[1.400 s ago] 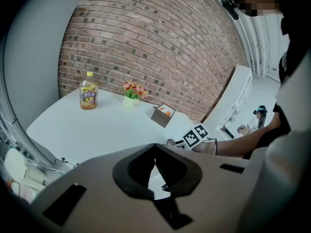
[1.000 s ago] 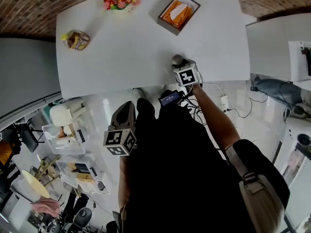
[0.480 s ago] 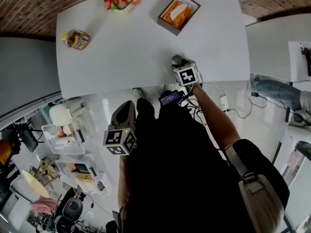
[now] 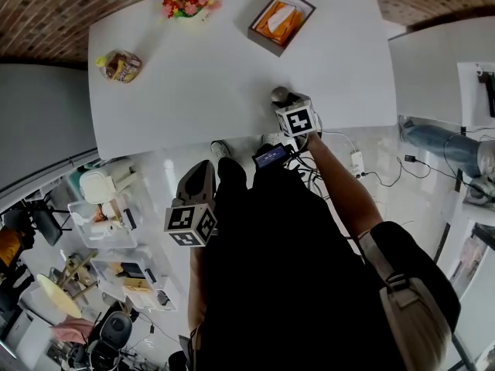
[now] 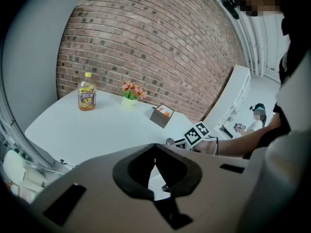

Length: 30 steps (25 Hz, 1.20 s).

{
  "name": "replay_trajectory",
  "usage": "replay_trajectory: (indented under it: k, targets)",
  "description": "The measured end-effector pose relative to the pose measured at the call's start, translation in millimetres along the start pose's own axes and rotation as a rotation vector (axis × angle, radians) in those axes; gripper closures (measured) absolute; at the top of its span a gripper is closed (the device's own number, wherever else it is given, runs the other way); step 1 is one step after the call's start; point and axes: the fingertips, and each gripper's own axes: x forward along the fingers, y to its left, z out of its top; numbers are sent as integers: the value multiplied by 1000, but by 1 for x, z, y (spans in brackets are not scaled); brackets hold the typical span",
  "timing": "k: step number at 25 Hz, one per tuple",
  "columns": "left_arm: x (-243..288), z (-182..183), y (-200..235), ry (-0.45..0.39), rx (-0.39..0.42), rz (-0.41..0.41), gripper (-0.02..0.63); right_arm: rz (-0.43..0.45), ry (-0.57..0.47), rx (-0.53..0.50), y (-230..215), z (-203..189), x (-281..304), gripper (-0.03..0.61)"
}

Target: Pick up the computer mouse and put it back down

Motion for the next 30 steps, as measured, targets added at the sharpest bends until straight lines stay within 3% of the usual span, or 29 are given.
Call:
replay_trajectory:
  k: [30]
  targets:
    - [22, 23, -6, -2, 75, -114, 604, 86, -225, 90, 25, 60, -81, 304]
